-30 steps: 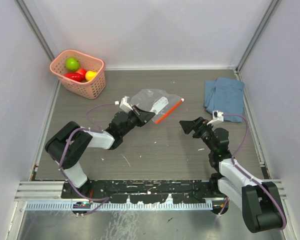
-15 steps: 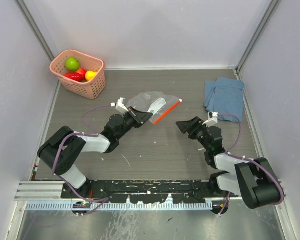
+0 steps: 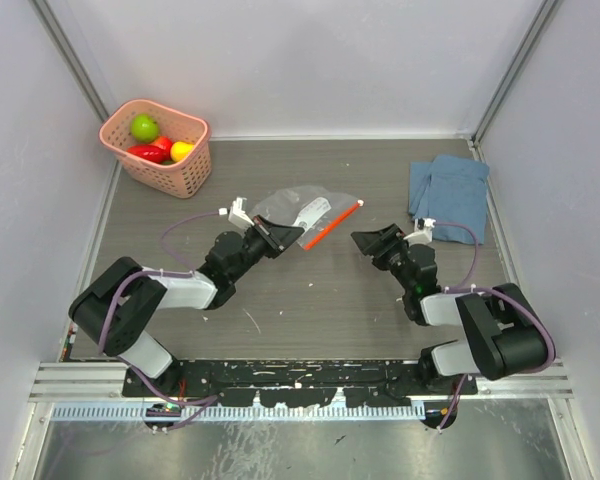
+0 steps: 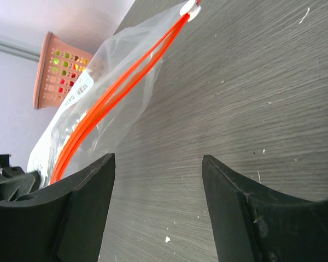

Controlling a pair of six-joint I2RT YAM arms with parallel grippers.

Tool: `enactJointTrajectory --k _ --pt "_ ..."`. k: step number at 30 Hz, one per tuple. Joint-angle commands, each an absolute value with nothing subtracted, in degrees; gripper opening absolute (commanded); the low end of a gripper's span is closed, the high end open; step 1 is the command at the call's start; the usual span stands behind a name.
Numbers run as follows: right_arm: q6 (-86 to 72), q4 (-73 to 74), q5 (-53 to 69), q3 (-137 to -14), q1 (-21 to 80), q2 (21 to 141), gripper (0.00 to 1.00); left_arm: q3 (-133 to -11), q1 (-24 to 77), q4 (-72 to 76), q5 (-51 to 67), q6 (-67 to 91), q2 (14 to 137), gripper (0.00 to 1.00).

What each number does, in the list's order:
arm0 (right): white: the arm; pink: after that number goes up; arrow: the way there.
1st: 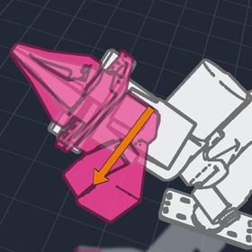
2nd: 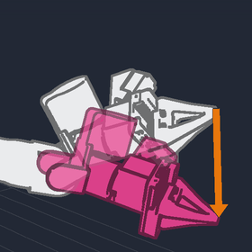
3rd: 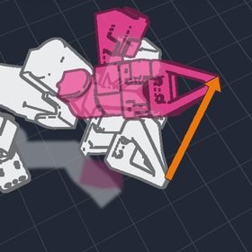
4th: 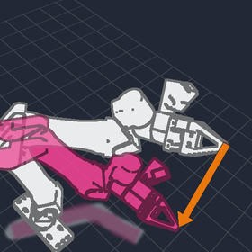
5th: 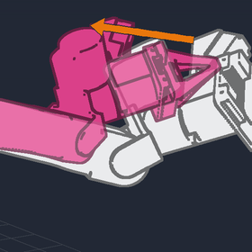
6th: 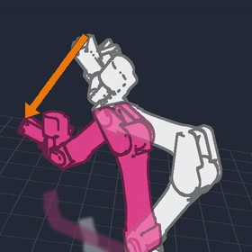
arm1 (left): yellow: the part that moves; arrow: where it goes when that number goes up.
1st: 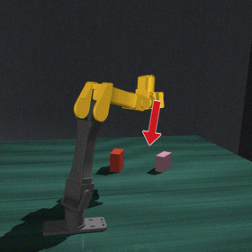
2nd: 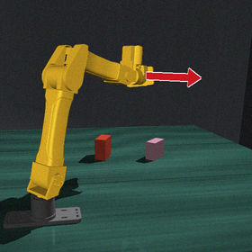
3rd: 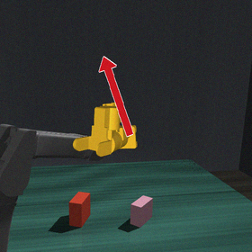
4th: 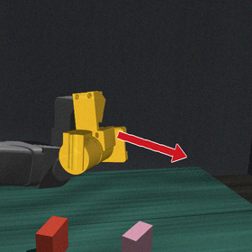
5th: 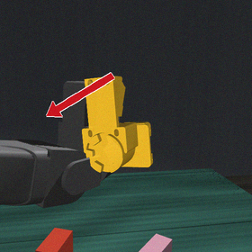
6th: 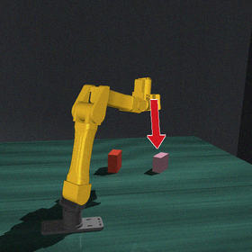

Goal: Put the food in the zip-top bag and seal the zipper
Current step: Pick up the zipper food storage bag at the center of the board.

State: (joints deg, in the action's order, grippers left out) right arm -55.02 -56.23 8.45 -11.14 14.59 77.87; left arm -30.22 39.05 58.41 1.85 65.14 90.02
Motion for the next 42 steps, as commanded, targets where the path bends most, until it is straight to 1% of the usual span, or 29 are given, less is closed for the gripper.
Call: enactJointTrajectory --k 1,9,19,30,42 --pt "-58.1 -63.7 5.4 -13.6 15.2 80.8 0.68 -30.0 39.5 63.3 2.7 65.2 87.5 0.0" --pt "-61.0 -68.5 4.9 -16.3 15.5 87.2 0.66 -29.6 39.6 63.6 3.2 65.4 87.3 0.0" --pt "-61.5 -65.9 3.6 -18.7 15.7 88.3 0.65 -29.0 39.6 64.4 3.5 65.9 87.3 0.0" --pt "-62.5 -67.1 5.4 -19.7 15.9 86.5 0.65 -28.2 39.6 64.6 4.1 65.9 88.1 0.0" --pt "-64.6 -70.0 7.9 -21.6 15.9 88.6 0.63 -28.2 40.0 64.6 4.8 65.9 88.4 0.0"
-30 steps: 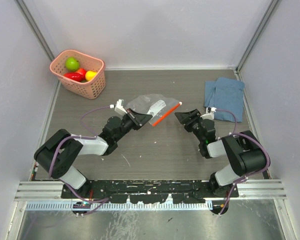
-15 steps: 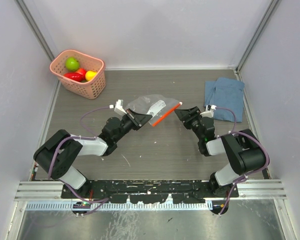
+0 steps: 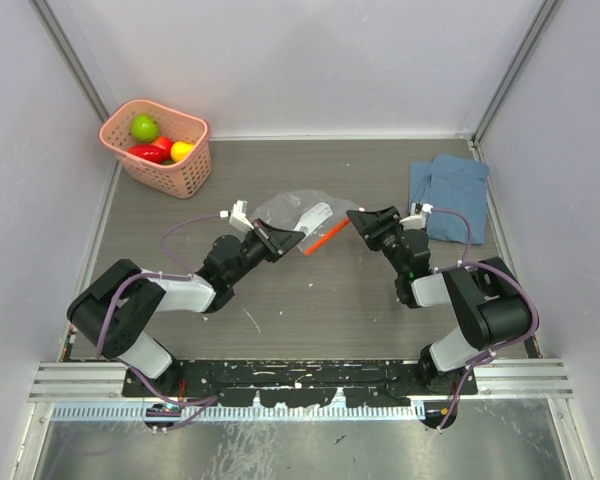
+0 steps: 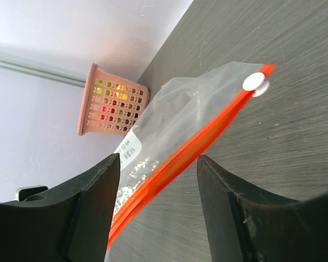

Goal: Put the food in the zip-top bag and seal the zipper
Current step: Pick up the zipper food storage bag at the center of the board.

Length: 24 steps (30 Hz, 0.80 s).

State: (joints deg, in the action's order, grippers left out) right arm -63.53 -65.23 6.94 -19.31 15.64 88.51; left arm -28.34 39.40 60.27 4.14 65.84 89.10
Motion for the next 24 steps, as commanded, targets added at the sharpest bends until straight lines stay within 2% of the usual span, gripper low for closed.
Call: enactJointTrajectory --k 1,10,24 --pt "-64.6 -70.1 8.0 -21.8 16.0 88.8 0.63 -28.3 40.1 64.6 4.8 65.9 88.5 0.0" --pt "-66.3 -70.4 7.6 -21.7 16.6 90.8 0.58 -28.6 40.4 64.8 4.8 66.0 88.8 0.0" --pt "-66.8 -68.7 7.5 -22.6 17.0 91.4 0.59 -28.5 40.4 65.2 4.9 66.0 89.2 0.0"
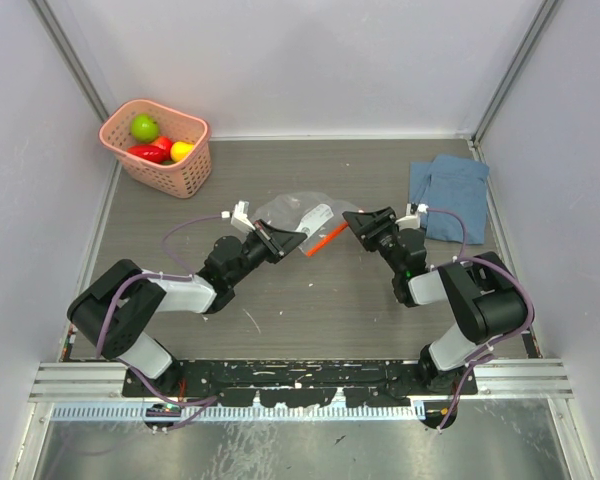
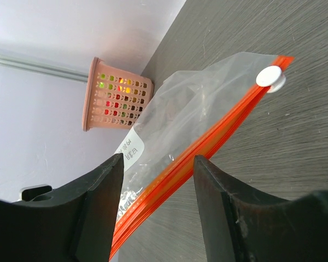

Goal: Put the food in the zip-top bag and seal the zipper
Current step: Pick up the zipper food storage bag at the center of the board.

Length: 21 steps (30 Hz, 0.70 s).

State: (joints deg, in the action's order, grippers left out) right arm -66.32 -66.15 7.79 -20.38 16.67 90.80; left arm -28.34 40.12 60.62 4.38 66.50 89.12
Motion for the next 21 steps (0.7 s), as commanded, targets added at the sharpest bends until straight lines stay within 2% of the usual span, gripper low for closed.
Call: enactJointTrajectory --k 1,21 --pt "-66.9 -68.8 7.5 -22.7 17.1 91.6 0.58 -28.5 40.4 65.2 5.0 66.0 89.3 0.0" --pt "-70.3 -75.3 10.8 -24.3 17.1 93.9 0.58 -27.9 40.8 65.4 7.2 65.9 91.6 0.0"
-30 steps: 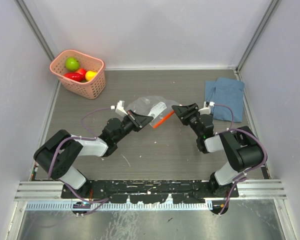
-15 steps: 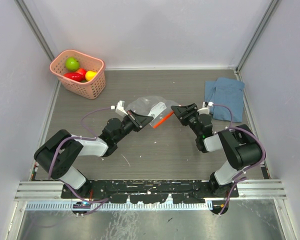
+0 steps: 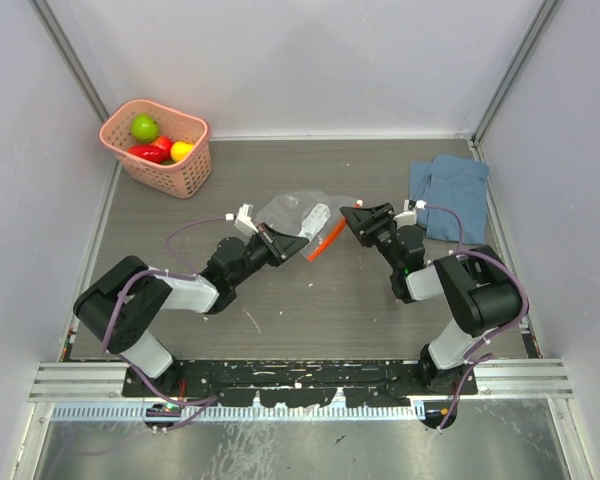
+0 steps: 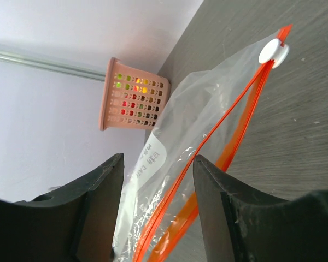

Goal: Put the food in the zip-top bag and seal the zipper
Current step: Pick up the zipper food storage bag at the center of the board.

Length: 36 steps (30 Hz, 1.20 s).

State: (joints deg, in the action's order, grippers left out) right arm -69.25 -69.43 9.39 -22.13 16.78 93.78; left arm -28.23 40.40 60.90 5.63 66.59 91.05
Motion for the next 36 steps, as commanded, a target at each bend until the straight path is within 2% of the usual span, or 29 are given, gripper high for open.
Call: enactJointTrajectory --k 1,6,13,17,21,25,26,30,33,36 --pt "-70.5 -75.7 11.1 -24.4 17.1 94.1 0.58 -28.0 40.8 65.4 7.5 66.0 91.7 0.0" --pt "-71.3 -76.8 12.8 -25.3 17.2 96.1 0.58 -28.4 41.2 65.3 8.0 66.1 92.8 0.0" --pt "-73.3 -79.4 13.2 -24.7 18.7 99.3 0.52 -29.6 41.5 65.4 8.9 66.1 93.7 0.0" --pt "-74.1 -82.0 13.5 -24.7 19.0 100.8 0.42 -29.5 41.7 65.6 8.9 66.3 94.2 0.0" --pt "-73.6 -82.1 13.6 -24.5 19.0 100.0 0.22 -28.9 41.7 65.5 8.3 66.0 93.9 0.01" --pt "-71.2 -77.2 13.5 -24.9 19.0 96.5 0.02 -28.2 41.7 61.7 7.0 64.4 91.9 0.08" --pt "-70.3 -75.4 13.3 -25.0 18.9 95.3 0.01 -28.1 41.7 60.0 6.6 63.8 91.0 0.1" --pt "-66.7 -67.7 12.5 -25.5 19.0 90.5 0.01 -28.3 42.0 51.7 4.3 59.5 85.9 0.21" --pt "-63.3 -59.5 12.1 -27.1 19.1 86.7 0.01 -30.9 42.5 40.2 2.7 54.1 80.2 0.33" --pt "-60.2 -51.2 11.5 -28.8 19.5 82.8 0.01 -34.2 44.3 27.5 -1.2 47.3 73.8 0.41"
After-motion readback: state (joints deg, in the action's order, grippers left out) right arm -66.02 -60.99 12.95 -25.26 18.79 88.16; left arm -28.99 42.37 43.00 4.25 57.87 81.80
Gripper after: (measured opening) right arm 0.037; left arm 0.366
